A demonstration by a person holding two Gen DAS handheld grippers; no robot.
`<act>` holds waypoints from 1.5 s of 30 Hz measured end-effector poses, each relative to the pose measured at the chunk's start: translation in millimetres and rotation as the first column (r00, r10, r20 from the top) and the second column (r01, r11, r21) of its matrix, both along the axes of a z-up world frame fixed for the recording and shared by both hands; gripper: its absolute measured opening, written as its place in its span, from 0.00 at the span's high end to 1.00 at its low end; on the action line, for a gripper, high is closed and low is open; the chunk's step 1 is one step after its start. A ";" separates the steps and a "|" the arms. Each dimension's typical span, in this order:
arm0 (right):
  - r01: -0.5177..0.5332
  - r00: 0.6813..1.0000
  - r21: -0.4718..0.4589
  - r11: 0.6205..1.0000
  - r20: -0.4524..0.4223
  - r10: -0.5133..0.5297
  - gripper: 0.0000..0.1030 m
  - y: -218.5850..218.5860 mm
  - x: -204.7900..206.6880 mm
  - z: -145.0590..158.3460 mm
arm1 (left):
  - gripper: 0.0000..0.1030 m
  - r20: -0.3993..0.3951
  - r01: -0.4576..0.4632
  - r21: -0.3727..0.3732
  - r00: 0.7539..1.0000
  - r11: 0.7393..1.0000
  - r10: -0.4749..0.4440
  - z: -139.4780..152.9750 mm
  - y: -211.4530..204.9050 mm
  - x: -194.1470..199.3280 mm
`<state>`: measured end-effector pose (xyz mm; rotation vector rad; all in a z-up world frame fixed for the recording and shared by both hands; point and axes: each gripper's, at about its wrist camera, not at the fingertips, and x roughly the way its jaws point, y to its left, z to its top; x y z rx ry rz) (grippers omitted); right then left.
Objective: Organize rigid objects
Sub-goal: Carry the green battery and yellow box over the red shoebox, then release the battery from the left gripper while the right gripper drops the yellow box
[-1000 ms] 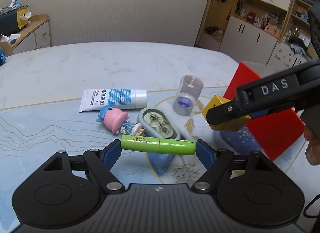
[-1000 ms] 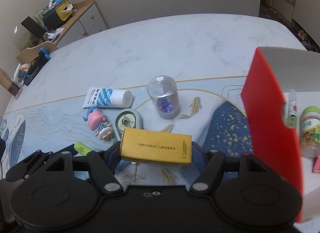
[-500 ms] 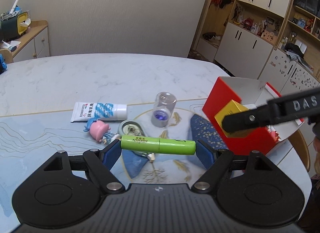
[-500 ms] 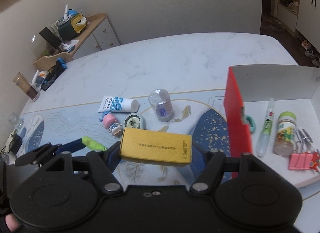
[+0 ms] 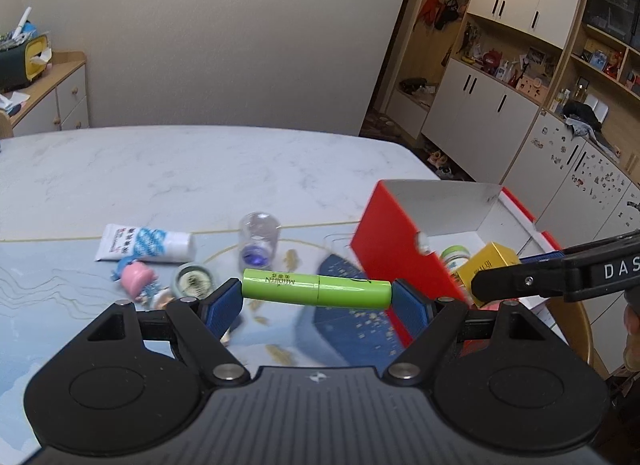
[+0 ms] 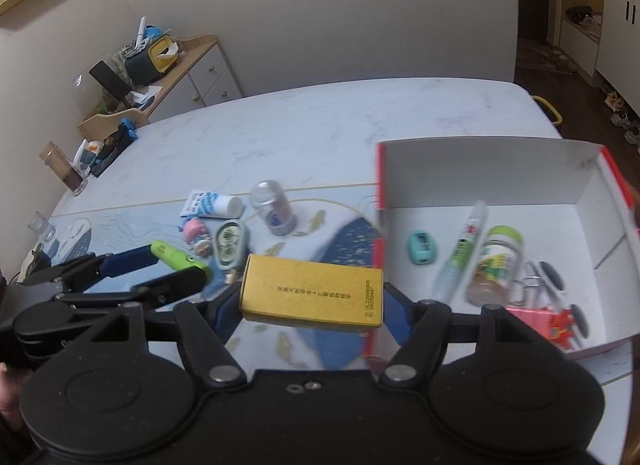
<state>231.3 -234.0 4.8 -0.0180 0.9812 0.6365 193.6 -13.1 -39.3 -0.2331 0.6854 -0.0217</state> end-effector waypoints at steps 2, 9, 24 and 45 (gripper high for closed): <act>0.000 1.000 0.002 1.000 0.005 0.000 0.32 -13.8 4.8 0.2 | 0.21 0.004 0.000 0.006 1.000 1.000 0.000 3.1 -13.7 5.2; -0.002 1.000 -0.003 1.000 0.010 0.002 0.32 -59.1 24.7 -5.0 | 0.21 -0.002 0.021 0.033 1.000 0.999 -0.021 8.2 -61.6 32.8; 0.028 0.999 -0.050 0.998 0.026 -0.026 0.32 -143.2 69.5 -27.3 | 0.21 -0.080 0.124 0.098 0.990 0.987 -0.117 -4.2 -155.2 106.4; -0.102 0.992 -0.162 0.981 0.053 0.112 0.32 -129.3 129.8 -78.4 | 0.21 -0.265 0.110 0.210 0.963 0.972 -0.051 -58.4 -199.1 233.0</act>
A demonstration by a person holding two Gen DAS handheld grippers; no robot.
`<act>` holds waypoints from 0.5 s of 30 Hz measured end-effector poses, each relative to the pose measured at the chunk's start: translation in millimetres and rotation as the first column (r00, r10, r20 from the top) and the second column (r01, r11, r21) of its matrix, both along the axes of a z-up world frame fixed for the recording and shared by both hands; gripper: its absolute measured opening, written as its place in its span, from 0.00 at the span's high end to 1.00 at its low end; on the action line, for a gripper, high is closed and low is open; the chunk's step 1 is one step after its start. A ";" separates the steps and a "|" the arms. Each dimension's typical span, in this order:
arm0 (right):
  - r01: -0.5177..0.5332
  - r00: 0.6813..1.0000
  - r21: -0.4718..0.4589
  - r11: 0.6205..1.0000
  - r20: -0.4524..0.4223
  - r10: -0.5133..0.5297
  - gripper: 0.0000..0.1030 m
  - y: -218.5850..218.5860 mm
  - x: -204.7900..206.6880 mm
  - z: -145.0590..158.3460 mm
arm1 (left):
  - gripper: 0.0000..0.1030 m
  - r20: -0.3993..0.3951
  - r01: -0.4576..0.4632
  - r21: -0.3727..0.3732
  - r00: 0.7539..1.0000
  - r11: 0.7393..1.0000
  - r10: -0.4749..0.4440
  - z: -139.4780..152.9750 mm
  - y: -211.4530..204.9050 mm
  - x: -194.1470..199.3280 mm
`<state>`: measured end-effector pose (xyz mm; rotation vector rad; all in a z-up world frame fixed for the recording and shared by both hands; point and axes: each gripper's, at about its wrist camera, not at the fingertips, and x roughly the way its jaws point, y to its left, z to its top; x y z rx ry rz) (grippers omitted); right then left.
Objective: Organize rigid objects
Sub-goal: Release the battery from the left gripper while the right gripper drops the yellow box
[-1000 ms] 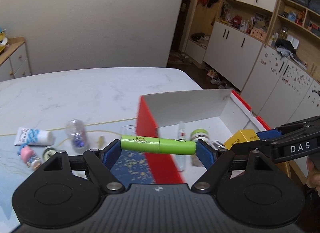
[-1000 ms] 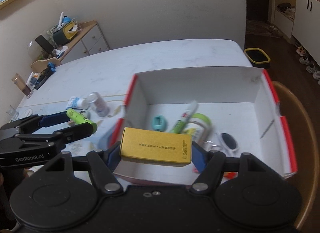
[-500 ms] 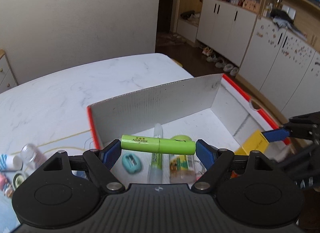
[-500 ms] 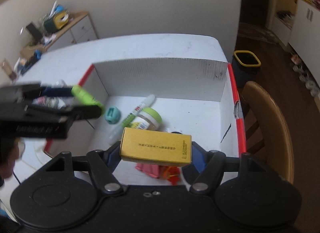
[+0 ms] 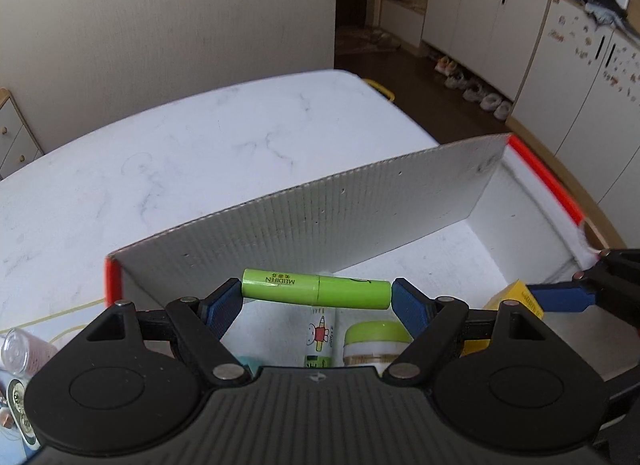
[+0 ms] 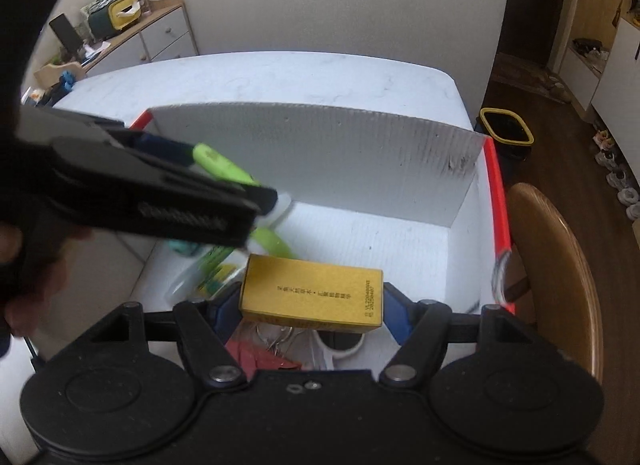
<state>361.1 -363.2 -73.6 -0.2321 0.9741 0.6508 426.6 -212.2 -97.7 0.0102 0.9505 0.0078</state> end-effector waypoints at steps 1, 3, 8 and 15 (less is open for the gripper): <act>0.004 1.000 -0.003 1.000 -0.001 -0.004 0.32 1.8 3.0 -1.0 | 0.21 -0.011 0.000 0.002 1.000 1.000 0.000 -2.5 -0.5 3.1; 0.006 1.000 -0.013 1.000 -0.009 -0.006 0.32 4.5 8.0 -4.8 | 0.21 -0.035 0.000 0.001 0.999 1.000 0.000 -7.6 -1.5 7.9; -0.031 0.998 -0.034 0.999 -0.053 0.029 0.32 8.4 11.9 -8.0 | 0.21 -0.094 -0.010 -0.005 0.996 1.000 0.010 -19.0 0.5 14.4; -0.033 0.996 -0.067 0.997 -0.083 0.027 0.31 10.4 10.9 -10.7 | 0.21 -0.155 -0.031 -0.031 0.988 0.999 0.025 -28.9 7.0 19.4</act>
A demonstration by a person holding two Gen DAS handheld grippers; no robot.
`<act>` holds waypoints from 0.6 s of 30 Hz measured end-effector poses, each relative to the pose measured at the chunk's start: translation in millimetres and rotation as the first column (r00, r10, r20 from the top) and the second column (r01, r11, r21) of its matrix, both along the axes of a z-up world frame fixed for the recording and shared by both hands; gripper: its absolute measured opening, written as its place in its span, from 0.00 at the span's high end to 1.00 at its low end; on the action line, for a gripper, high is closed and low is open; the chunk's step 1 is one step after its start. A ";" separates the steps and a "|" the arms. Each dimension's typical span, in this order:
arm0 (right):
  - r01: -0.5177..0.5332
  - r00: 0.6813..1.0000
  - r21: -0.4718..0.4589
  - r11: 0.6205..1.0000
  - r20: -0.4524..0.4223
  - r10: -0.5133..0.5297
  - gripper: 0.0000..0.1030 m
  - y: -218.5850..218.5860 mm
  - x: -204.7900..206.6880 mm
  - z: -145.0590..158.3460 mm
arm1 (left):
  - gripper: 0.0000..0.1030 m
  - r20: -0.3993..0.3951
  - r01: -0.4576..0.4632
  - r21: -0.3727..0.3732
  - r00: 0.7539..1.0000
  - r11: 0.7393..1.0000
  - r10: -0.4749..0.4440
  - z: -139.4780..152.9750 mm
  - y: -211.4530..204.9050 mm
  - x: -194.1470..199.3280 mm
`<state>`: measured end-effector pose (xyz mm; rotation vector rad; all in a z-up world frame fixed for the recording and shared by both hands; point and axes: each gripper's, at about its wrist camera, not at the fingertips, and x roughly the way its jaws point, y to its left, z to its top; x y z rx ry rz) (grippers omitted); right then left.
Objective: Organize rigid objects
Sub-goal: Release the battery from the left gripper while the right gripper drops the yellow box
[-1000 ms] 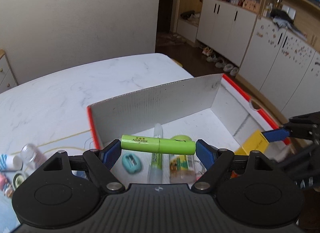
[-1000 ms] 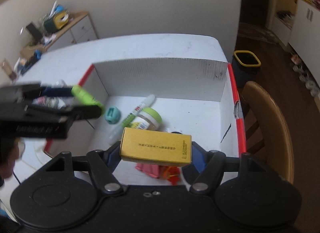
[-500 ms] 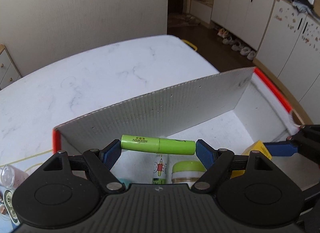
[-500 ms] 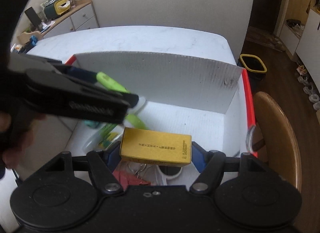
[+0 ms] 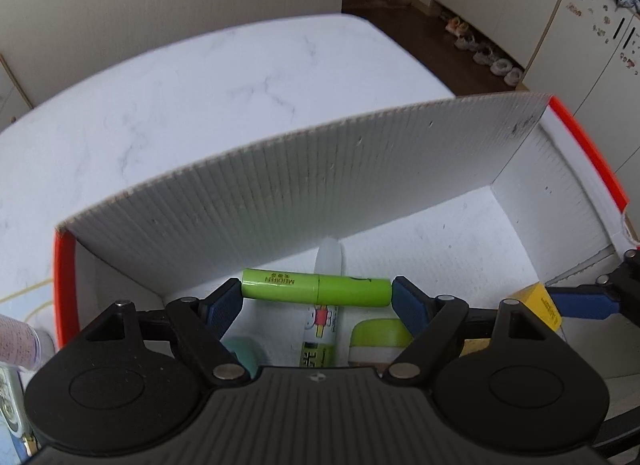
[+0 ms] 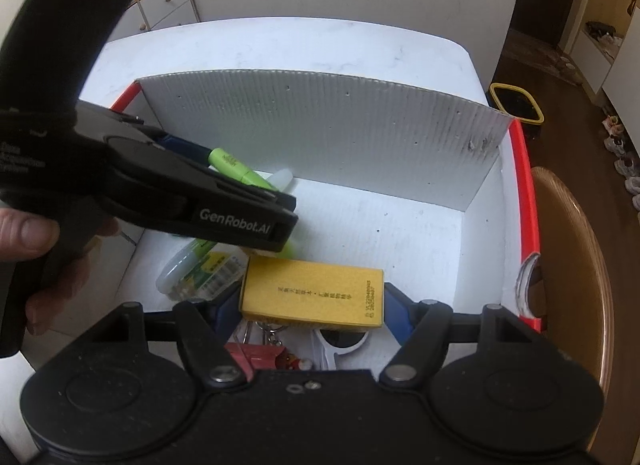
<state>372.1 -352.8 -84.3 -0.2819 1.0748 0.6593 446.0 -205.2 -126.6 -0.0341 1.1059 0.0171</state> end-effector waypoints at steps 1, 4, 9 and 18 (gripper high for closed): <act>0.006 1.000 0.004 1.000 -0.001 -0.006 0.31 -0.8 0.1 0.3 | 0.21 -0.007 -0.004 -0.002 1.000 1.000 0.004 -0.7 0.2 1.1; 0.013 1.000 0.016 1.000 0.002 -0.013 0.30 -1.6 1.6 2.4 | 0.21 -0.025 -0.016 -0.003 1.000 1.000 0.016 -2.6 3.2 1.5; 0.017 1.000 0.031 0.999 0.003 -0.017 0.26 -4.7 -1.0 3.3 | 0.21 -0.023 -0.017 -0.021 1.000 1.000 0.016 2.8 7.0 -2.3; 0.023 0.999 0.084 0.996 0.023 -0.025 0.21 -16.0 -12.7 12.2 | 0.21 0.024 0.014 -0.054 1.000 0.998 -0.013 20.7 2.7 -20.7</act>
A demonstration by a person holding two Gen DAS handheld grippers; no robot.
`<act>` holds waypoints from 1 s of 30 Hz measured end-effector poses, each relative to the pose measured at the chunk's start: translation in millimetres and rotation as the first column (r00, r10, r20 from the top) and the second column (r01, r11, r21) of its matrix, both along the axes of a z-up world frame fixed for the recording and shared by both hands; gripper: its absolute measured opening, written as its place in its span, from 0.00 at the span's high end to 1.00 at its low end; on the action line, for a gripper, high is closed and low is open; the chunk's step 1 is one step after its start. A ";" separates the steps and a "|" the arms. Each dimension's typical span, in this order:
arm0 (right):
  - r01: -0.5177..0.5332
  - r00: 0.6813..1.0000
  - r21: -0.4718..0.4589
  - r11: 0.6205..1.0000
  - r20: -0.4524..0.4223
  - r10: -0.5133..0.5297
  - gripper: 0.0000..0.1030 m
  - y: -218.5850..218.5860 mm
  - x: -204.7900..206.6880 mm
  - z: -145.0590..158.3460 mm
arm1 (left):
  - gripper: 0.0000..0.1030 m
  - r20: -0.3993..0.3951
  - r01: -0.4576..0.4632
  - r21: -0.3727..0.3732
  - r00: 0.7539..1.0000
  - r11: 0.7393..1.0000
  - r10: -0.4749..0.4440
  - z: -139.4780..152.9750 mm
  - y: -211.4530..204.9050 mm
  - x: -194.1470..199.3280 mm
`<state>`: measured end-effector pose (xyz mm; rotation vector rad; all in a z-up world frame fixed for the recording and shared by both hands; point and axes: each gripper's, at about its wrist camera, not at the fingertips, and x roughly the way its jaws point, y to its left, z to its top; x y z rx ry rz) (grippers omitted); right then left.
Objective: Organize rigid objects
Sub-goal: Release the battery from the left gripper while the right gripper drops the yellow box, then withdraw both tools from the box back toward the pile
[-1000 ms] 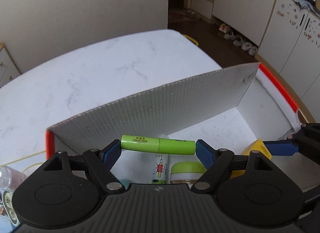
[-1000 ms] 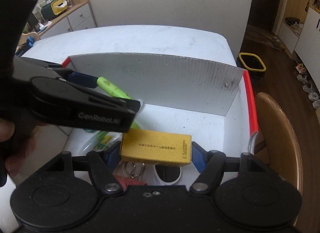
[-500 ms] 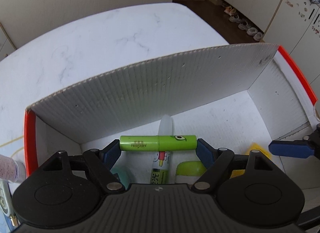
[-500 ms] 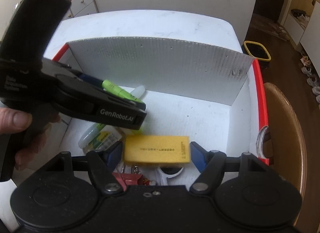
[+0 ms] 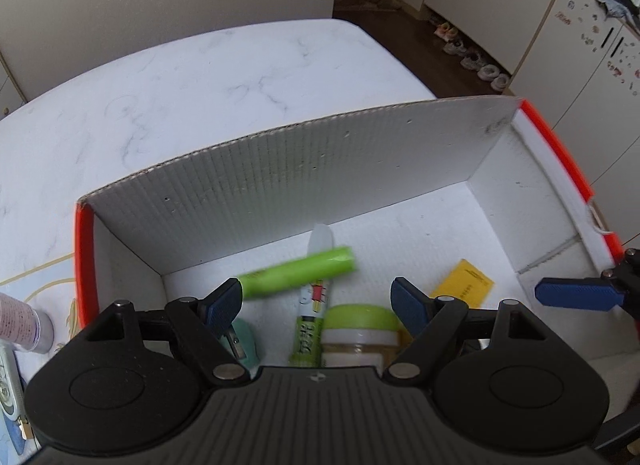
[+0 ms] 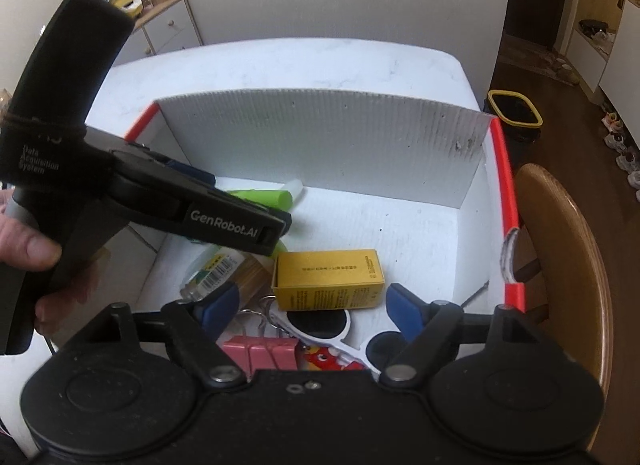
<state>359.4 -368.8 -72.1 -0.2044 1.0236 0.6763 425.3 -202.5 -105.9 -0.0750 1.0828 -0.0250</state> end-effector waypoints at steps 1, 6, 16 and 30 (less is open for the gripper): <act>0.002 1.000 0.008 1.000 0.006 -0.002 0.19 -2.1 -2.6 2.6 | 0.21 0.009 0.003 -0.004 1.000 1.000 -0.003 3.1 -0.4 -3.0; 0.011 0.999 0.045 0.999 0.032 -0.012 0.16 -11.7 -11.2 16.4 | 0.21 0.038 0.010 -0.033 0.999 0.999 -0.009 18.1 -1.8 -17.7; 0.007 0.996 0.135 0.991 0.090 -0.019 0.11 -29.7 -39.4 49.9 | 0.21 0.154 -0.003 -0.037 0.988 0.999 0.009 58.2 7.9 -70.0; -0.020 0.988 0.198 0.980 0.153 -0.011 0.06 -16.5 -83.2 86.7 | 0.21 0.301 -0.088 -0.065 0.948 0.994 0.104 93.7 64.0 -153.8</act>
